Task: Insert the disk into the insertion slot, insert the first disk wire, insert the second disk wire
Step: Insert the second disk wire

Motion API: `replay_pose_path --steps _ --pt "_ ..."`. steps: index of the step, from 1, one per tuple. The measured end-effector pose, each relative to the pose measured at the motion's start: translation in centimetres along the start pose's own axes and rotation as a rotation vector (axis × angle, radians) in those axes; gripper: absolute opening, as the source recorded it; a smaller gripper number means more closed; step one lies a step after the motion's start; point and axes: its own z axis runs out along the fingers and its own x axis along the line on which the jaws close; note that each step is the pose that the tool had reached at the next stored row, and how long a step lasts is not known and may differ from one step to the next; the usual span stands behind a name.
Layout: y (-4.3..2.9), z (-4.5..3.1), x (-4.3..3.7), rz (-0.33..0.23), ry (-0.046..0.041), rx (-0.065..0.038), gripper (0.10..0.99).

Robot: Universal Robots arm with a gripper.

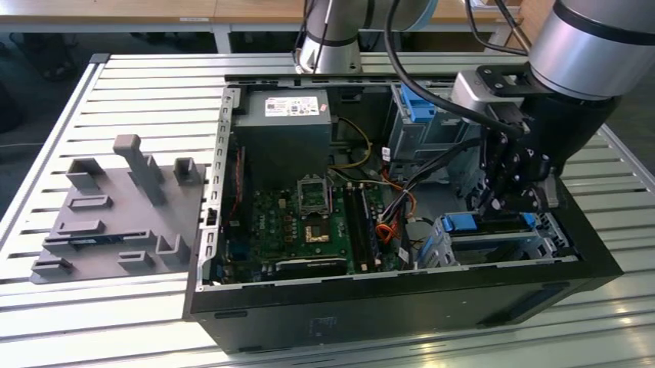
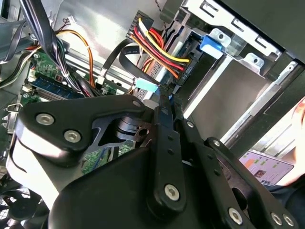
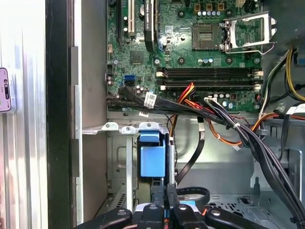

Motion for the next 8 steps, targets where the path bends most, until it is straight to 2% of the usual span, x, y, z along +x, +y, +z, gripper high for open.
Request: replay_pose_path --steps 8 --pt "-0.15 0.05 0.08 0.000 -0.0005 0.000 0.149"
